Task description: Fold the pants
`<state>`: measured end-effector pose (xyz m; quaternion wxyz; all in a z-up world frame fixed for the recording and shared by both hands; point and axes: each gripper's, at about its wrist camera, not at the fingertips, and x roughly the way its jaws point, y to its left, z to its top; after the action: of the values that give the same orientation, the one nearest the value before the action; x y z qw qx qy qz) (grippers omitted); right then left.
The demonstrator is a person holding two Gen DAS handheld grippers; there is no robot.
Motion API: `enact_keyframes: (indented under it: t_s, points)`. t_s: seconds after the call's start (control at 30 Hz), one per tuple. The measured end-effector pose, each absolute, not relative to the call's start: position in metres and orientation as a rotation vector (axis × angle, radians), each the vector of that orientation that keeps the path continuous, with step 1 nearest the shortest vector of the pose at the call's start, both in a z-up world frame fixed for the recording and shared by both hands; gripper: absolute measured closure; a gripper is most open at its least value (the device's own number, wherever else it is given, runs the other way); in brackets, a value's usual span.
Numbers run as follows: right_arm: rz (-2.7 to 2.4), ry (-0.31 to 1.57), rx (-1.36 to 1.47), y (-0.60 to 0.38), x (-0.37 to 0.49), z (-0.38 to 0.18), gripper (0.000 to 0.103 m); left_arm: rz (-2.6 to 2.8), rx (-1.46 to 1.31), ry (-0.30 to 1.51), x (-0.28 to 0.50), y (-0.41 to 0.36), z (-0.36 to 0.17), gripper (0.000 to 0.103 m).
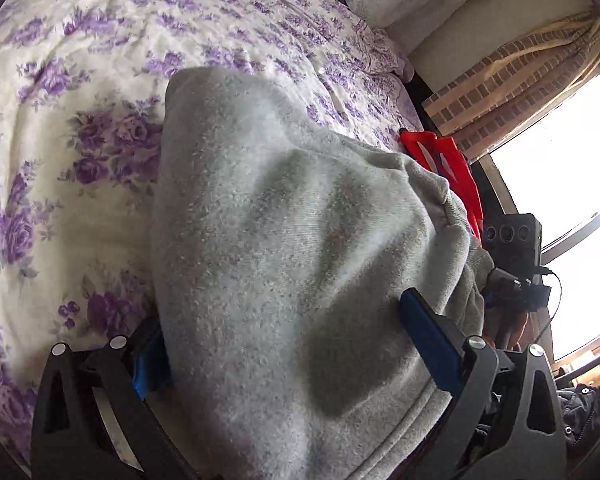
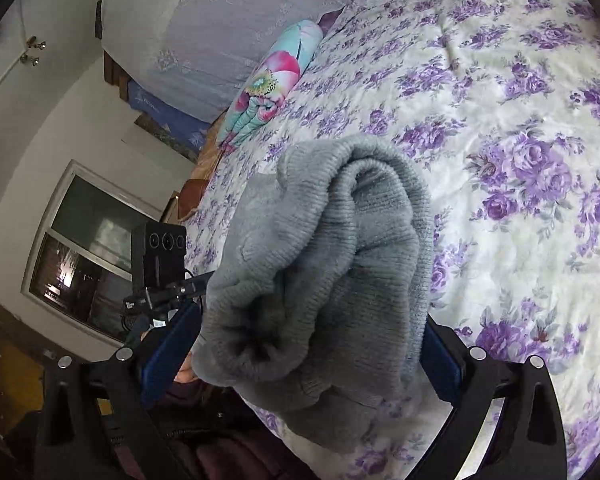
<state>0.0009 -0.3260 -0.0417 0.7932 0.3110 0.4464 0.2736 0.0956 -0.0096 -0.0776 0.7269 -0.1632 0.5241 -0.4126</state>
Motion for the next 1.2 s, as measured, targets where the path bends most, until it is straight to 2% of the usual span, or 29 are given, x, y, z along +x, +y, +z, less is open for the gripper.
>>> enact_keyframes:
  t_s: [0.07,0.27,0.4,0.47,0.6,0.73,0.83,1.0,1.1,1.13,1.2]
  points:
    - [0.584,1.025,0.718,-0.329,0.007,-0.061,0.003,-0.919,-0.371,1.139,0.098,-0.010,-0.079,0.005]
    - [0.545,1.069,0.727,-0.304,0.025,-0.059,0.003,-0.900,-0.327,1.130,0.099,-0.028,-0.076,0.005]
    - [0.515,0.964,0.579,-0.283,0.011,-0.036,0.028,-0.881,-0.342,1.085,0.087,-0.025,-0.063,0.010]
    - [0.532,0.892,0.519,-0.277,-0.003,-0.017,0.033,-0.898,-0.316,1.036,0.074,-0.027,-0.047,0.011]
    - [0.555,0.858,0.532,-0.280,-0.009,-0.010,0.033,-0.906,-0.291,0.984,0.065,-0.033,-0.024,0.010]
    - [0.544,0.902,0.622,-0.297,0.016,-0.023,0.033,-0.902,-0.327,1.033,0.094,-0.047,-0.021,0.010]
    - [0.533,0.826,0.553,-0.306,0.046,0.010,0.033,-0.914,-0.301,1.014,0.131,-0.065,0.004,0.010]
    - [0.513,0.663,0.480,-0.332,0.143,0.094,0.033,-0.918,-0.238,0.836,0.223,-0.097,0.087,0.010]
    - [0.484,0.624,0.460,-0.342,0.212,0.114,0.029,-0.878,-0.256,0.795,0.296,-0.113,0.110,0.009]
    - [0.468,0.626,0.458,-0.345,0.238,0.111,0.023,-0.861,-0.274,0.802,0.322,-0.117,0.107,0.007]
    - [0.400,0.641,0.438,-0.353,0.285,0.088,0.003,-0.811,-0.309,0.849,0.375,-0.122,0.084,0.005]
